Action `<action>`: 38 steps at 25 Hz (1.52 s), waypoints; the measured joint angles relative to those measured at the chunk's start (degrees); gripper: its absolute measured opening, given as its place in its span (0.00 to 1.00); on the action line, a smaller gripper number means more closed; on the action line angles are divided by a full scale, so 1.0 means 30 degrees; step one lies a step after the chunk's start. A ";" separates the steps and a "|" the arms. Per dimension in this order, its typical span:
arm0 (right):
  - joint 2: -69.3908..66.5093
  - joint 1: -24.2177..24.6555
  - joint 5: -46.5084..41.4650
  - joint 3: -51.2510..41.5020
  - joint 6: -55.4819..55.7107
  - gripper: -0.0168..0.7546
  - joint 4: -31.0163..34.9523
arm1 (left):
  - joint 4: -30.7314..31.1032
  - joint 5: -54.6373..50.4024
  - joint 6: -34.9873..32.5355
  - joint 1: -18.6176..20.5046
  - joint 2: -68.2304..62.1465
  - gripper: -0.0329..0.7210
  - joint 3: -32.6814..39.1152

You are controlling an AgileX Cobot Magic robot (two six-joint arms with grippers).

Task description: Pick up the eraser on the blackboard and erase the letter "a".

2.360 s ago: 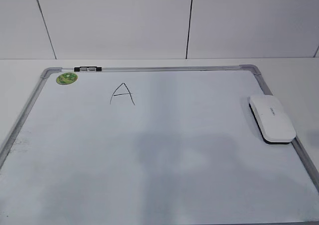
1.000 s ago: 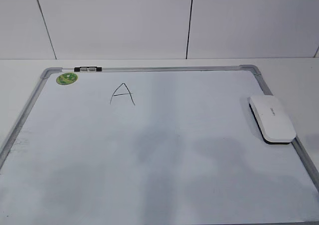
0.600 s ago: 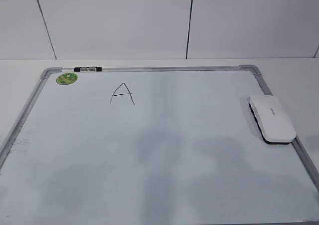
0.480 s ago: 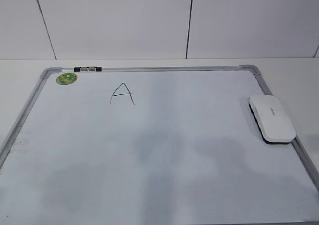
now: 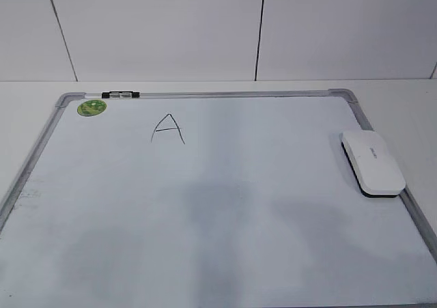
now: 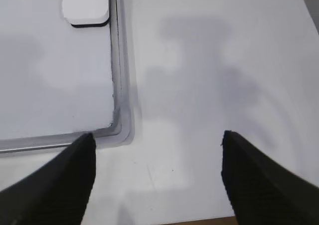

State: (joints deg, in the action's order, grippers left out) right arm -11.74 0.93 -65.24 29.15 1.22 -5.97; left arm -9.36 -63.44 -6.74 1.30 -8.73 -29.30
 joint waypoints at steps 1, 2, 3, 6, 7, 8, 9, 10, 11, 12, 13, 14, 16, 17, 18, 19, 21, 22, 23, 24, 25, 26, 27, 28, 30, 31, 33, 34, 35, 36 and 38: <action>0.0448 0.0025 -0.0041 0.0000 0.0000 0.79 0.0000 | 0.0000 0.0000 0.0000 0.0000 0.0344 0.59 0.0000; 0.0833 0.0025 -0.0041 0.0000 0.0000 0.79 -0.0008 | 0.0000 0.0000 0.0000 0.0000 0.0698 0.59 0.0000; 0.1297 0.0048 -0.0041 0.0000 0.0000 0.79 -0.0008 | -0.0012 0.0000 0.0000 0.0000 0.1013 0.59 0.0000; 0.2523 0.0048 -0.0082 0.0000 0.0000 0.79 -0.0040 | -0.0045 0.0000 0.0000 0.0000 0.2135 0.59 0.0000; 0.2929 0.0048 -0.0082 0.0000 0.0000 0.79 -0.0040 | -0.0045 0.0000 0.0000 0.0000 0.2423 0.59 0.0000; 0.3306 0.0048 -0.0082 0.0000 0.0000 0.79 -0.0040 | -0.0045 -0.0038 0.0000 0.0000 0.2659 0.59 0.0000; 0.3595 0.0048 -0.0082 0.0000 0.0000 0.79 -0.0040 | -0.0091 -0.0039 0.0000 0.0000 0.2700 0.58 0.0000; 0.3914 0.0048 -0.0082 0.0000 0.0000 0.79 -0.0040 | -0.0091 -0.0039 0.0000 0.0000 0.2700 0.58 0.0031; 0.4115 0.0048 -0.0122 0.0000 0.0000 0.79 -0.0040 | -0.0091 -0.0039 0.0000 0.0000 0.2700 0.57 0.0031; 0.4201 0.0048 -0.0122 0.0000 0.0000 0.79 -0.0040 | -0.0122 -0.0039 0.0000 0.0000 0.2700 0.57 0.0031; 0.4209 0.0048 -0.0161 0.0000 0.0000 0.79 -0.0040 | -0.0122 -0.0079 0.0000 0.0000 0.2700 0.57 0.0031; 0.4209 0.0048 -0.0161 0.0000 0.0000 0.79 -0.0040 | -0.0122 -0.0079 0.0000 0.0000 0.2700 0.57 0.0031; 0.4209 0.0048 -0.0161 0.0000 0.0000 0.79 -0.0040 | -0.0122 -0.0079 0.0000 0.0000 0.2700 0.57 0.0031; 0.4209 0.0048 -0.0161 0.0000 0.0000 0.79 -0.0040 | -0.0122 -0.0079 0.0000 0.0000 0.2700 0.57 0.0031; 0.4222 0.0048 -0.0161 0.0000 0.0000 0.79 -0.0040 | -0.0122 -0.0079 0.0000 0.0000 0.2700 0.57 0.0031; 0.4251 0.0048 -0.0161 0.0000 0.0000 0.79 -0.0040 | -0.0122 -0.0079 0.0000 0.0000 0.2700 0.56 0.0031; 0.4251 0.0048 -0.0161 0.0000 0.0000 0.79 -0.0040 | -0.0122 -0.0079 0.0000 0.0000 0.2700 0.56 0.0031; 0.4251 0.0048 -0.0191 0.0000 0.0000 0.79 -0.0040 | -0.0122 -0.0079 0.0000 0.0000 0.2700 0.56 0.0031; 0.4251 0.0048 -0.0191 0.0000 0.0000 0.79 -0.0040 | -0.0122 -0.0079 0.0000 0.0000 0.2700 0.56 0.0031; 0.4251 0.0048 -0.0191 0.0000 0.0000 0.79 -0.0040 | -0.0122 -0.0079 0.0000 0.0000 0.2700 0.56 0.0031; 0.4251 0.0048 -0.0191 0.0000 0.0000 0.79 -0.0040 | -0.0122 -0.0079 0.0000 0.0000 0.2700 0.56 0.0031; 0.4251 0.0048 -0.0191 0.0000 0.0000 0.79 -0.0040 | -0.0122 -0.0079 0.0000 0.0000 0.2700 0.56 0.0031; 0.4251 0.0048 -0.0191 0.0000 0.0000 0.79 -0.0040 | -0.0122 -0.0079 0.0000 0.0000 0.2700 0.56 0.0031; 0.4251 0.0048 -0.0191 0.0000 0.0000 0.79 -0.0040 | -0.0122 -0.0079 0.0000 0.0000 0.2700 0.56 0.0031; 0.4251 0.0048 -0.0191 0.0000 0.0000 0.79 -0.0040 | -0.0122 -0.0079 0.0000 0.0000 0.2700 0.55 0.0031; 0.4251 0.0048 -0.0191 0.0000 0.0000 0.79 -0.0040 | -0.0122 -0.0079 0.0000 0.0000 0.2700 0.54 0.0031; 0.4251 0.0048 -0.0191 0.0000 0.0000 0.79 -0.0040 | -0.0122 -0.0079 0.0000 0.0000 0.2700 0.53 0.0031; 0.4251 0.0048 -0.0191 0.0000 0.0000 0.79 -0.0040 | -0.0122 -0.0079 0.0000 0.0000 0.2700 0.52 0.0031; 0.4251 0.0048 -0.0191 0.0000 0.0000 0.79 -0.0040 | -0.0122 -0.0079 0.0000 0.0000 0.2700 0.52 0.0031; 0.4251 0.0048 -0.0191 0.0000 0.0000 0.79 -0.0040 | -0.0122 -0.0079 0.0000 0.0000 0.2700 0.52 0.0031; 0.4251 0.0048 -0.0191 0.0000 0.0000 0.79 -0.0040 | -0.0122 -0.0079 0.0000 0.0000 0.2700 0.52 0.0031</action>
State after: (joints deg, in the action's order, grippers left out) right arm 1.01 1.08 -65.81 29.15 1.22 -6.09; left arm -9.73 -63.68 -6.74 1.30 -0.63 -29.21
